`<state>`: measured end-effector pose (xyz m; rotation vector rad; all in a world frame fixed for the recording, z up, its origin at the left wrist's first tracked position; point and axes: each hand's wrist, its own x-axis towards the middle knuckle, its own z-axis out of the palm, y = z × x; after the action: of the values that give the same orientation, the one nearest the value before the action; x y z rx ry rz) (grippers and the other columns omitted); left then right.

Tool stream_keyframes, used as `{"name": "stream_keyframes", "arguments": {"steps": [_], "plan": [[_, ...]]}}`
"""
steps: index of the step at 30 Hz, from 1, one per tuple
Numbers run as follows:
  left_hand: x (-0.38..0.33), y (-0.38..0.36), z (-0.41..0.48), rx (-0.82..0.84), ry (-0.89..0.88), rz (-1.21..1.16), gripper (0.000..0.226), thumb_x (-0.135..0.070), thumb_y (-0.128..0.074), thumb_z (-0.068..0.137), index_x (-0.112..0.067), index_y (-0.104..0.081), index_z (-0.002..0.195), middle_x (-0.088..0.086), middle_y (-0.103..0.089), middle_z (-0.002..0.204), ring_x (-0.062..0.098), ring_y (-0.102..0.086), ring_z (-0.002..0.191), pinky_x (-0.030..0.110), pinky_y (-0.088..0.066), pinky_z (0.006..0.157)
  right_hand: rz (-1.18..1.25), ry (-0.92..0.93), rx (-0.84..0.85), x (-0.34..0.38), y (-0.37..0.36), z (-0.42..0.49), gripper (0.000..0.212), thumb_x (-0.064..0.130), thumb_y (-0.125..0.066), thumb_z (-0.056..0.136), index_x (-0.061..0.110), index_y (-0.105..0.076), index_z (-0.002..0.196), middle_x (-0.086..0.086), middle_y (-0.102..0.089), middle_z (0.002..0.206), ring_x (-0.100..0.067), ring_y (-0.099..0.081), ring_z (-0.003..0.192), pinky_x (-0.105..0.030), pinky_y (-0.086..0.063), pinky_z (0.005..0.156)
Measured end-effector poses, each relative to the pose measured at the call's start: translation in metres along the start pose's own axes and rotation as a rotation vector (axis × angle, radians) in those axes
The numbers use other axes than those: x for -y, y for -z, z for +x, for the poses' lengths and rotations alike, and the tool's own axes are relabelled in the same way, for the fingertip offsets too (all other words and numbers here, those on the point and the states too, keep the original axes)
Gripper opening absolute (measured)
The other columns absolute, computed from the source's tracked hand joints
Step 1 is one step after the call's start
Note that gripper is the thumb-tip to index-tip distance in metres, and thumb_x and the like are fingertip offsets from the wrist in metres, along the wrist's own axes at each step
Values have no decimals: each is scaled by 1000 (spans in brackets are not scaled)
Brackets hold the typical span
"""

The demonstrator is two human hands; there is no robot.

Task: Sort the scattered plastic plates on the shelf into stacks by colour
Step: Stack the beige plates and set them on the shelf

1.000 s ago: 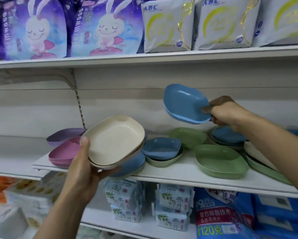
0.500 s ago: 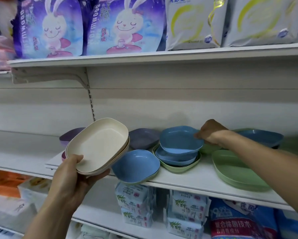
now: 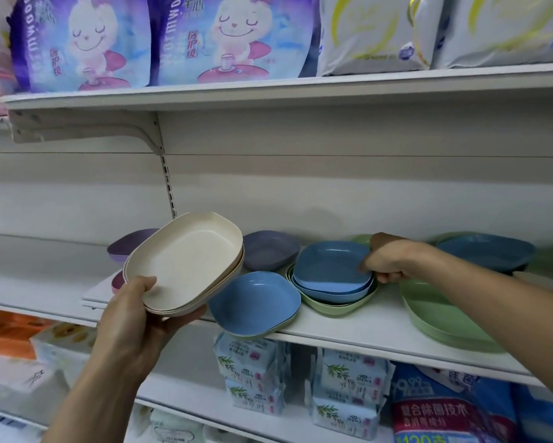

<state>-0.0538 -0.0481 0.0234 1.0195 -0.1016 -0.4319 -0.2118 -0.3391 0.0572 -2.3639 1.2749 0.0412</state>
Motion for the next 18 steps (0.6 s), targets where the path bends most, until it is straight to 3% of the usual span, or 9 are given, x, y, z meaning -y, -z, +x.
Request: {"name": "stream_keyframes", "arguments": {"steps": [3,8,12,14,18], "plan": [[0,-2,0,4,9,-2,25,-11,-42,99,-10,-43,123,12,-59,102,33,-62,89,46,-59,52,13,-18,48,1,-6,-2,21,15,-48,93,9,-50,73,-5,-52,51,-15,-35,34,-17,-28,41],[1,-4,-2,11,14,1,23,-11,-41,99,-11,-44,122,11,-59,103,33,-61,90,47,-59,52,87,-48,24,1,-11,-6,26,3,-41,92,6,-49,67,0,-44,32,-12,-31,24,-13,-23,36],[0,-5,-6,9,7,4,19,-10,-40,99,-11,-47,116,10,-58,101,33,-61,89,46,-59,52,172,-13,-60,-6,-3,-4,9,4,-50,86,1,-59,85,-5,-54,49,-14,-37,33,-16,-25,35],[0,-7,-8,14,2,6,13,-10,-40,99,-13,-53,103,10,-59,100,31,-61,87,44,-59,50,208,7,-66,-10,-2,0,15,5,-55,84,0,-61,96,-7,-54,56,-15,-38,38,-17,-27,36],[1,-12,-12,26,2,9,16,-10,-40,99,-18,-51,92,10,-59,99,32,-61,86,46,-57,52,289,47,-42,-14,-8,4,13,4,-60,82,2,-63,95,-5,-48,52,-11,-34,30,-15,-25,36]]}}
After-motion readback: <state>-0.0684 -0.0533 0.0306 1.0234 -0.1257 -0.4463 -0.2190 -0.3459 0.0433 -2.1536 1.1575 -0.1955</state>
